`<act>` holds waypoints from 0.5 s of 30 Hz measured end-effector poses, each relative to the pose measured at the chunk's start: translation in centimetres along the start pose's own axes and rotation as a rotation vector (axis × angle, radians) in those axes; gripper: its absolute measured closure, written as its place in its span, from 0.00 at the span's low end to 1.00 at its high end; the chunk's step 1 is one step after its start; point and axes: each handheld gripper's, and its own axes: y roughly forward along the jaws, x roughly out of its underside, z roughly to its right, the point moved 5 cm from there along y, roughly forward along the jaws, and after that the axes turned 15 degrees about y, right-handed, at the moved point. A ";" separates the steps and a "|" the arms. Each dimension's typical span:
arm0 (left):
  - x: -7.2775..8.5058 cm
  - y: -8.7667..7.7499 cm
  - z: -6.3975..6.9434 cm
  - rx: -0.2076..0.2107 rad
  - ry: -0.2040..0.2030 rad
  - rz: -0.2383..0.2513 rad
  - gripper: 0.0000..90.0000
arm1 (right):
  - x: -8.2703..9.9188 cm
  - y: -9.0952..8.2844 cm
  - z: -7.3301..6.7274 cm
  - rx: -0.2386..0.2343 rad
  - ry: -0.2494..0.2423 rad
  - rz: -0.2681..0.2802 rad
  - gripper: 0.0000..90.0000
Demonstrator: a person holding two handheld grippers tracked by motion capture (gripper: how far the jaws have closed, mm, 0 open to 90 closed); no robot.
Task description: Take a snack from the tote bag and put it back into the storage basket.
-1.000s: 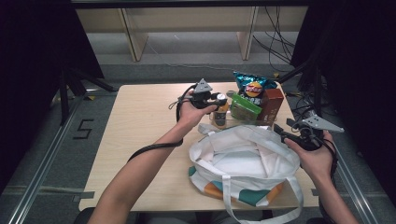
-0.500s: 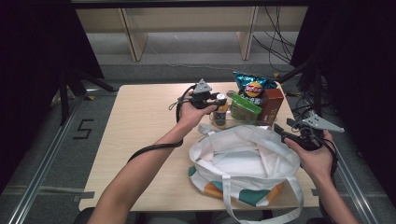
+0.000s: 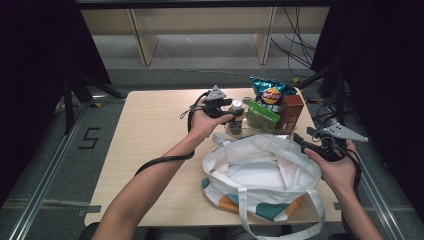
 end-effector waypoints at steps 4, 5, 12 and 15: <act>-0.6 -0.6 0.1 -0.010 0.001 0.009 0.34 | -0.1 0.0 0.1 -0.006 -0.017 0.002 0.46; -0.7 -0.7 0.2 -0.014 0.003 0.009 0.33 | -0.1 0.0 0.1 -0.006 -0.016 0.002 0.46; -0.9 -2.0 0.5 -0.009 0.004 0.009 0.32 | -0.1 -0.1 0.0 0.000 0.005 0.002 0.46; -0.9 -2.6 0.6 -0.004 0.006 0.016 0.32 | -0.1 -0.1 0.1 0.000 -0.013 0.012 0.46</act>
